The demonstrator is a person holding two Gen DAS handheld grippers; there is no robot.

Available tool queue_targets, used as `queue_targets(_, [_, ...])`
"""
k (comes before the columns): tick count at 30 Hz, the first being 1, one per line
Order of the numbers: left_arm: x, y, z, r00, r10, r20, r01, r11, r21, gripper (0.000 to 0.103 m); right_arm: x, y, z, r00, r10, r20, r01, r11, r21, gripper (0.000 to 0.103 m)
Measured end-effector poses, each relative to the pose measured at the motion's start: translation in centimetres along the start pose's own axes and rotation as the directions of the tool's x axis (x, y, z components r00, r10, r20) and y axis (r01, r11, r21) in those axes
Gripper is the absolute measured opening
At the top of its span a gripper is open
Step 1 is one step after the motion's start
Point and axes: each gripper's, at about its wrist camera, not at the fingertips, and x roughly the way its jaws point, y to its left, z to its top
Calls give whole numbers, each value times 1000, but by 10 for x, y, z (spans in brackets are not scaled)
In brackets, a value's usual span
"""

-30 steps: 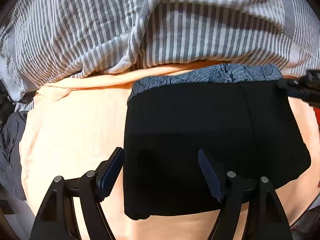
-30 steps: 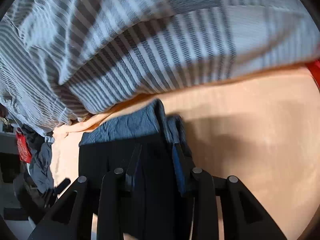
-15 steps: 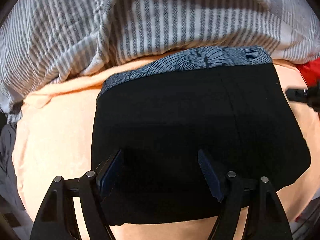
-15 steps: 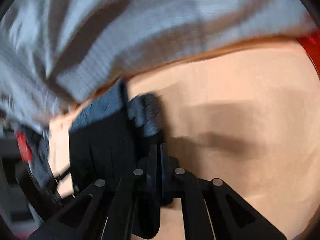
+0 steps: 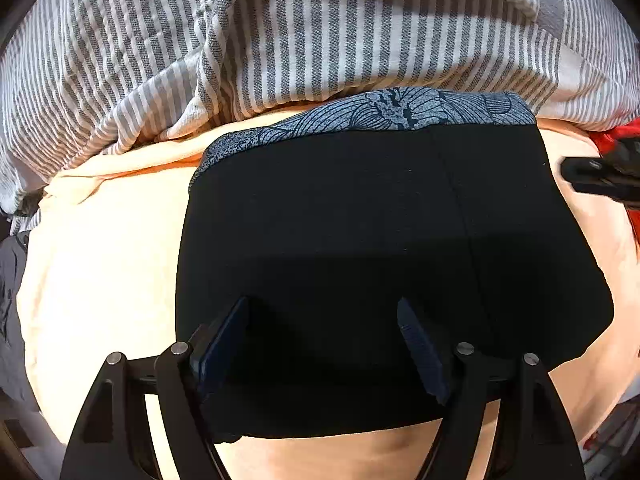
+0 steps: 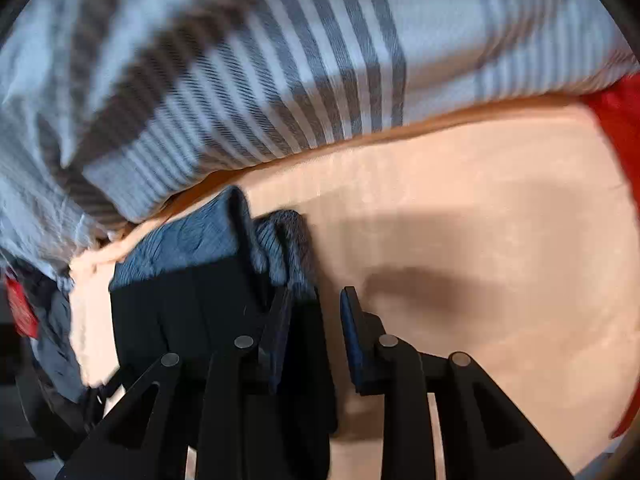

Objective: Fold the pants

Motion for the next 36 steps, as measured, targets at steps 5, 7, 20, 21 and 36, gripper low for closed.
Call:
queue_targets(5, [1,1,0,1000,0,0,0,1000,1,78,-29,12,-36,999,47,26,-46,998,-39,28])
queue_targets(7, [2,3,2,1000,-5,-3,5,1000,0,78,-27,13,-42,998,59,7,-59,997,-40,28])
queue_targets(20, [-1,20,4,996,-57,-62,53,997,-64,85,1,10,-76,998,13,-62,-15,999,-43,44])
queue_targets(21, [-2,22,4,996,-66,-67,61,995,-75,85,0,10,-76,998,8,-61,-11,999,-49,44])
queue_targets(36, [-15,103,45,999,42,8,-39,978,-204,85,-5,75,5,994,-16,110,38,980,-196,44])
